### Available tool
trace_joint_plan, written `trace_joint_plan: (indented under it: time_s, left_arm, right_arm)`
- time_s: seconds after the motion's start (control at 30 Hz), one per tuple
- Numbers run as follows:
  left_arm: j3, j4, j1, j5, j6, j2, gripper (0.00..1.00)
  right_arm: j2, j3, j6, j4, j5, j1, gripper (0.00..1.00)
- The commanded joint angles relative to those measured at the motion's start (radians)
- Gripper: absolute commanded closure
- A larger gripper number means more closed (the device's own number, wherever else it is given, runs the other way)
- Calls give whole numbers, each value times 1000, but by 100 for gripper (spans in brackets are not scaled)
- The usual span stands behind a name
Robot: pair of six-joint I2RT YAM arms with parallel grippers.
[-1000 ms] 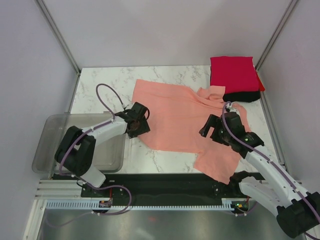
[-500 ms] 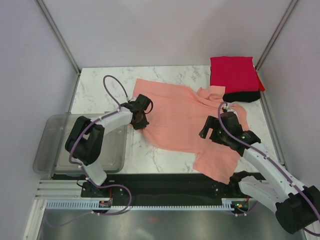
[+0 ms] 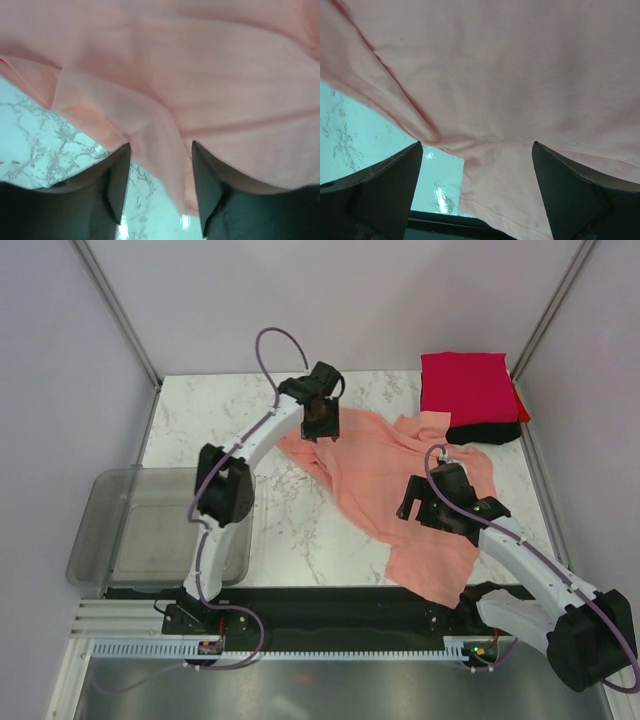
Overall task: Fold and stack the t-shirts
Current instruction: Flatten the tshirt out
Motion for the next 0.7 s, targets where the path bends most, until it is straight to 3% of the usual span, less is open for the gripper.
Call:
trace_joint_plan:
  time_s: [0.0, 0.07, 0.17, 0.2, 0.3, 0.5, 0.67]
  left_arm:
    - [415, -337, -68, 31, 168, 319, 38]
    - [514, -396, -90, -40, 157, 389, 32]
    - [299, -245, -96, -52, 107, 271, 32]
    - [143, -188, -88, -54, 98, 157, 32]
    - [-68, -15, -53, -69, 53, -5, 36]
    - [-217, 79, 8, -76, 18, -96, 41]
    - [-313, 156, 47, 4, -21, -123, 46]
  right_arm:
    - [12, -2, -18, 39, -8, 4, 2]
    - [7, -1, -23, 36, -8, 4, 2]
    - [-10, -5, -23, 31, 4, 3, 2]
    - [-14, -6, -23, 31, 3, 3, 2]
    - [-10, -7, -14, 34, -11, 4, 2]
    - [1, -6, -4, 47, -22, 4, 2]
    - [-1, -12, -4, 50, -22, 4, 2]
